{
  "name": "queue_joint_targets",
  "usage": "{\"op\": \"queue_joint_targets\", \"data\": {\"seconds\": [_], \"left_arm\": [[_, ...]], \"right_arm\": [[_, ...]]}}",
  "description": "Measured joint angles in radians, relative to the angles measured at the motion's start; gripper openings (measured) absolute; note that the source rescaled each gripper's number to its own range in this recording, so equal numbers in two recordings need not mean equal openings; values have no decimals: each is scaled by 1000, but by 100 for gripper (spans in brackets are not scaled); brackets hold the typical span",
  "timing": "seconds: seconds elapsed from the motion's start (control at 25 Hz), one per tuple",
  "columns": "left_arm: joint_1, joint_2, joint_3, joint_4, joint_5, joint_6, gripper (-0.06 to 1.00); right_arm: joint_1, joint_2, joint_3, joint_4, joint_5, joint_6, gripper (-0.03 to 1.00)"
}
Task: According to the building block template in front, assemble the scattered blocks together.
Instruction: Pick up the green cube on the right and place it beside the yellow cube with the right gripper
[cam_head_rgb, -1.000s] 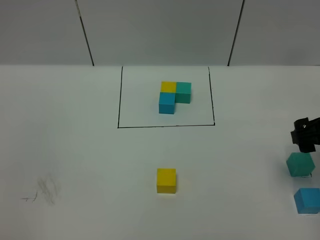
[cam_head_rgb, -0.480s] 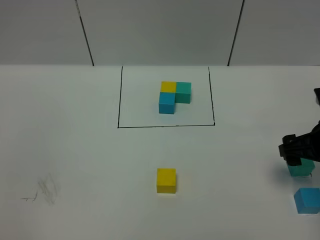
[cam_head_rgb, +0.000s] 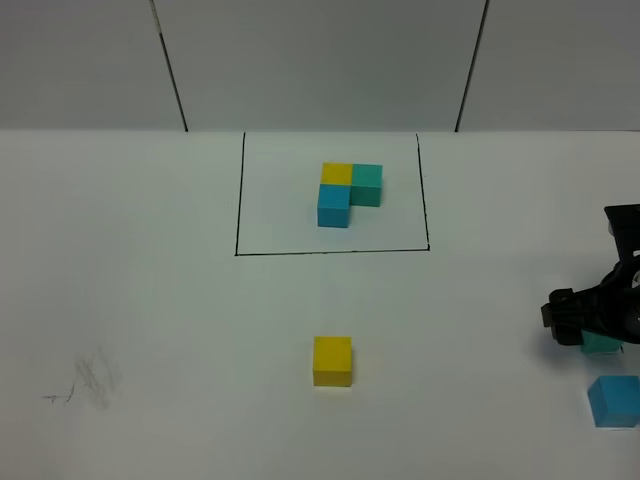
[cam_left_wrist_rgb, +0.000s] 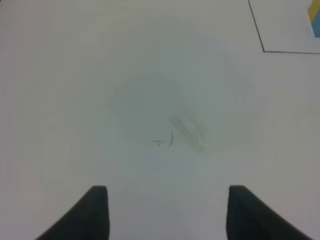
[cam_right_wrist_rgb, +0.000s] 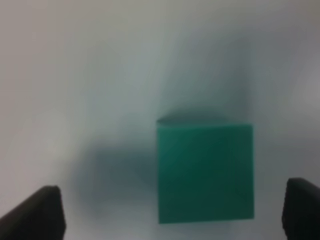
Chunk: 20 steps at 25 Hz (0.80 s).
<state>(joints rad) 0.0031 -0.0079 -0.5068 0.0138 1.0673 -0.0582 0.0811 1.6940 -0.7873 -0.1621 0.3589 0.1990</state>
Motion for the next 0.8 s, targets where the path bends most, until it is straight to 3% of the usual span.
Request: {"op": "queue_joint_targets", "data": {"seconds": [0.32, 0.8], "left_arm": [[0, 0, 0, 0, 0, 0, 16], [0, 0, 0, 0, 0, 0, 16]], "right_arm": [[-37, 37, 0, -31, -58, -2, 79], [-65, 59, 0, -22, -61, -48, 78]]}}
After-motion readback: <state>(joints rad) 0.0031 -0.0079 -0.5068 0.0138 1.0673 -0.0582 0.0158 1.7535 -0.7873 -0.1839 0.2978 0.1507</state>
